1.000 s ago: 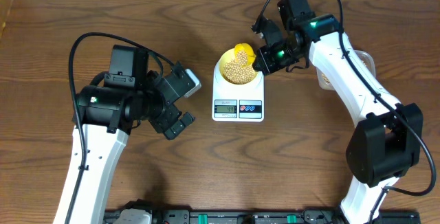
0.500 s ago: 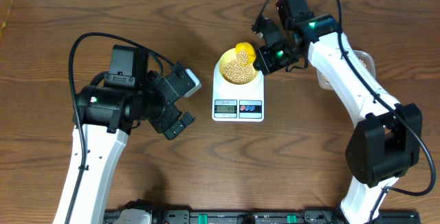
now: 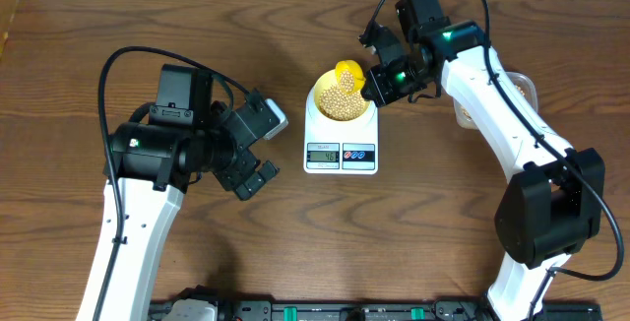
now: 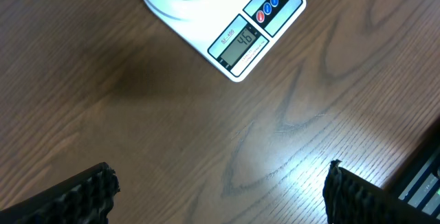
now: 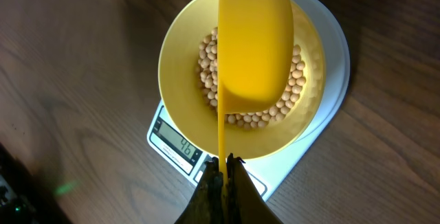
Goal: Scoop item into bowl and weigh 50g on scale
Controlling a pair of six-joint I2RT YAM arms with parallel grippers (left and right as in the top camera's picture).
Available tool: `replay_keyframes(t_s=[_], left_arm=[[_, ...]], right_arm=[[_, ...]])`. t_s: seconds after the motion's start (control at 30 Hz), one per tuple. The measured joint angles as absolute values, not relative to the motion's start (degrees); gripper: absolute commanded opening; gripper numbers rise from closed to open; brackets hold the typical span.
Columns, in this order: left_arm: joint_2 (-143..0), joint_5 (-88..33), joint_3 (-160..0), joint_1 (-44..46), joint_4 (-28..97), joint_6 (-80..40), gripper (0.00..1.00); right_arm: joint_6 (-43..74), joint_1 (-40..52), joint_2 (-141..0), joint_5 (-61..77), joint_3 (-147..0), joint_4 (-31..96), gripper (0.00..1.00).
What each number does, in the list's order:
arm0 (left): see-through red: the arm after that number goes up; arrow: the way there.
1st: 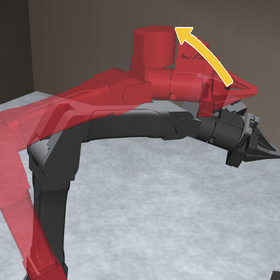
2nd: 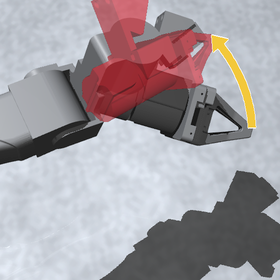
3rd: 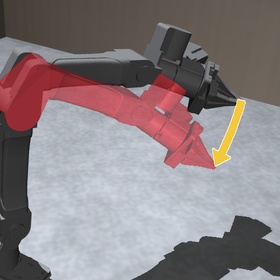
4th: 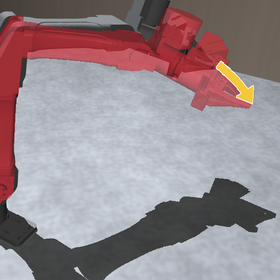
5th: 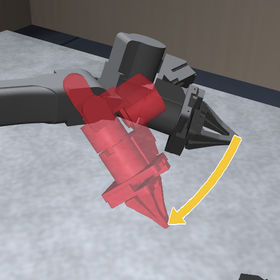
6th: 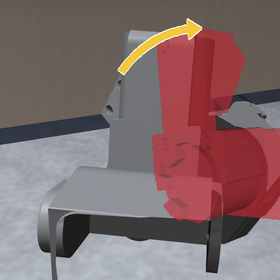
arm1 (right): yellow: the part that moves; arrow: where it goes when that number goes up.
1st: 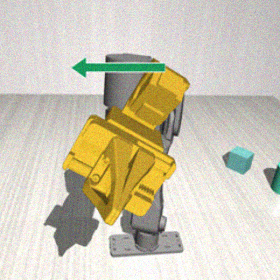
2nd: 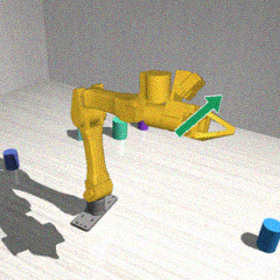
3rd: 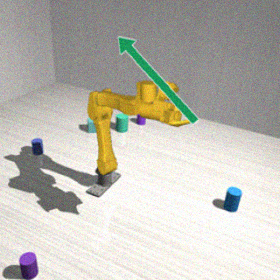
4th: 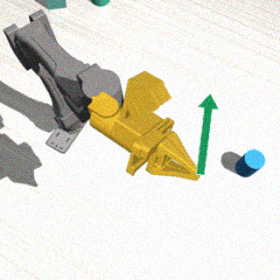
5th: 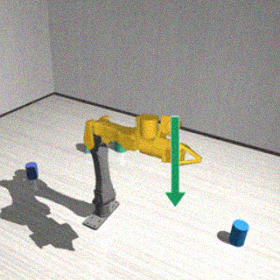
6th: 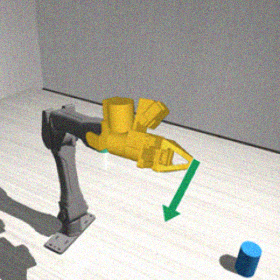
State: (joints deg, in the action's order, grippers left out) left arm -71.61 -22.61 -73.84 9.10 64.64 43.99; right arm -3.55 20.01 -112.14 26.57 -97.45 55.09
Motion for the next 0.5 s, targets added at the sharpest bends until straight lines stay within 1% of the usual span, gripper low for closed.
replay_keyframes(t_s=[0.37,0.5], left_arm=[[-71.6,-22.6,-73.8,9.1,64.7,44.0,0.98],[-71.6,-22.6,-73.8,9.1,64.6,44.0,0.98]], right_arm=[[-3.5,20.0,-112.1,27.0,-97.4,54.8,0.01],[-5.0,21.1,-112.1,25.4,-97.5,56.8,0.01]])
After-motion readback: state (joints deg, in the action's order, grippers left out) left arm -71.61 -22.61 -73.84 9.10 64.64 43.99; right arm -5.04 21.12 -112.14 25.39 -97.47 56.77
